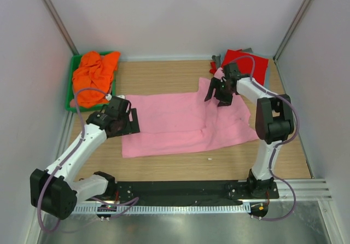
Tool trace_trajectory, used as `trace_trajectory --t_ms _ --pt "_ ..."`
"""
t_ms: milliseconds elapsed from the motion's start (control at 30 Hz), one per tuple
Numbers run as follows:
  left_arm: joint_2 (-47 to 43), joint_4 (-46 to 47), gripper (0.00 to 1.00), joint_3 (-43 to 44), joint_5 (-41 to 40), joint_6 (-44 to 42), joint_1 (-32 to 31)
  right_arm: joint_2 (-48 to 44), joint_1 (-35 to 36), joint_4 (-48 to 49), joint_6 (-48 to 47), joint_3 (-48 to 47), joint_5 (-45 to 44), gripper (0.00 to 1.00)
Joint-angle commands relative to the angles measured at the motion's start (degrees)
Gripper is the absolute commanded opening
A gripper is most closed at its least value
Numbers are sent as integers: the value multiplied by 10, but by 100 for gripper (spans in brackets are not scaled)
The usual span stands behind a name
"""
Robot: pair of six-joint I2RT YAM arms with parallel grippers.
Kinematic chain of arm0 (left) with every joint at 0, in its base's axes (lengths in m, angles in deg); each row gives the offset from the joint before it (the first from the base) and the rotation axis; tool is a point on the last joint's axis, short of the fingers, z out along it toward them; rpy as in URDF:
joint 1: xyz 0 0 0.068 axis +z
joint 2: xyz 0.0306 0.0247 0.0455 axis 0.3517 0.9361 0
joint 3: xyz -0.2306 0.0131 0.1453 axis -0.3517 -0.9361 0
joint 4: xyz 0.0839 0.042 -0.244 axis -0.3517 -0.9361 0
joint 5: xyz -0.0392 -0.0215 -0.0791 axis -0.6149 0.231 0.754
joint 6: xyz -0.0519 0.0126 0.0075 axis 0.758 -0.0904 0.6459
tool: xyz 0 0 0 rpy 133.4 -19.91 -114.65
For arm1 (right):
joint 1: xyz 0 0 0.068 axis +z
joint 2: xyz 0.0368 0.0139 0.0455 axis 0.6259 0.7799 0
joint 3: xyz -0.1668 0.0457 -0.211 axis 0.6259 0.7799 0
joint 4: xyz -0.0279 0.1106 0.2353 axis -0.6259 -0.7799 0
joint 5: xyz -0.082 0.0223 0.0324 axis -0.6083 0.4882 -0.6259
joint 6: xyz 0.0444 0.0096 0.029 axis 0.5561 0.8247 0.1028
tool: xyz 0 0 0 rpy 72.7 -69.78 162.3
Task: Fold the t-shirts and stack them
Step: Fold the tshirt
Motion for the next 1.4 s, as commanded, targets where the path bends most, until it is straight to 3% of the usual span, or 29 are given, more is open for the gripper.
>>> trace_trajectory --t_ms 0,133,300,500,733,833,1000,1167,1267,1367 --pt "9 7 86 6 -9 6 4 -95 -1 3 -3 18 -74 82" --pt "4 -6 85 6 -13 28 -2 -220 -13 -17 39 125 -199 86" --pt "-3 14 85 -17 16 80 -2 -321 -48 -14 75 280 -182 84" --pt "13 76 84 -97 7 162 -2 -366 -96 1 99 408 -124 77" --pt "57 133 85 -157 -23 188 -2 -410 -138 0 140 478 -125 77" --pt "83 153 84 -176 -14 196 -2 -450 -139 12 204 523 -74 74" --pt "84 140 84 -190 -9 199 -2 -594 -138 -43 263 578 -63 77" --pt "29 141 80 -216 20 221 -15 -741 -139 -132 262 545 -87 86" --pt "-1 132 82 -220 8 226 -20 -750 -138 -137 246 535 -110 88" --pt "-5 137 81 -231 7 241 -19 -707 -139 -76 249 561 -74 85"
